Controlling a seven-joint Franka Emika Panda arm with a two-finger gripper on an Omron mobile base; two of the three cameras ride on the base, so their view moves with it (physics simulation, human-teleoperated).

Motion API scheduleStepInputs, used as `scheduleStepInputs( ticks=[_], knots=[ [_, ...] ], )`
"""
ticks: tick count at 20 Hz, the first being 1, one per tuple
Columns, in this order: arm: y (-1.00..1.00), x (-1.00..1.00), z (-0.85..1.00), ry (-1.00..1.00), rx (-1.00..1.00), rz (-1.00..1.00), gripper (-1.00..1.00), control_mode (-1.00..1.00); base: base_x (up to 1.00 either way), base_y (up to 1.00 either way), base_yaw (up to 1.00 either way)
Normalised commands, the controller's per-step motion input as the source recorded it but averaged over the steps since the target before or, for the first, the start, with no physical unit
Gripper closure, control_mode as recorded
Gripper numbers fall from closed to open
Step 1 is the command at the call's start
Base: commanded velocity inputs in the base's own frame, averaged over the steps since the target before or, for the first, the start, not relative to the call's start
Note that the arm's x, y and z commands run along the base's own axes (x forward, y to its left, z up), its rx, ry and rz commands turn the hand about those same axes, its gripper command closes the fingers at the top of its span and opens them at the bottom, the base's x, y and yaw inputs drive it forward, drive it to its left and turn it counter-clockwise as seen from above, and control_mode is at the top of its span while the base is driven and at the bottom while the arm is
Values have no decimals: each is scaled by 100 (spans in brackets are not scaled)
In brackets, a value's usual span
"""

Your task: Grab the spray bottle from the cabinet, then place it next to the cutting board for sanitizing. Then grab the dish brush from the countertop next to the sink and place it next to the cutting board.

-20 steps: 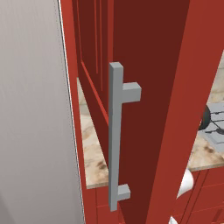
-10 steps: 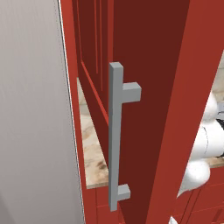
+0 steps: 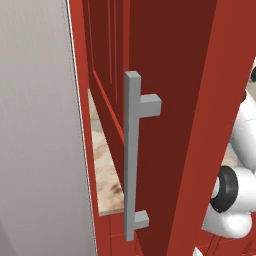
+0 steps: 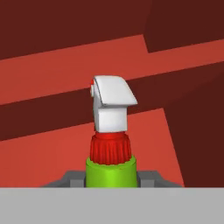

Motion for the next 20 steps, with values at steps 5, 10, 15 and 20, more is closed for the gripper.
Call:
scheduleStepInputs(
  ticks=[5, 10, 15, 20],
  knots=[
    [-32, -100, 25, 7, -1, 0, 100, -100, 0, 0, 0],
    [-32, -100, -6, 6, -9, 0, 100, -100, 0, 0, 0],
    [-9, -100, -21, 5, -20, 3, 100, -100, 0, 0, 0],
    [0, -83, -44, 12, -24, 6, 100, -100, 0, 0, 0]
  ],
)
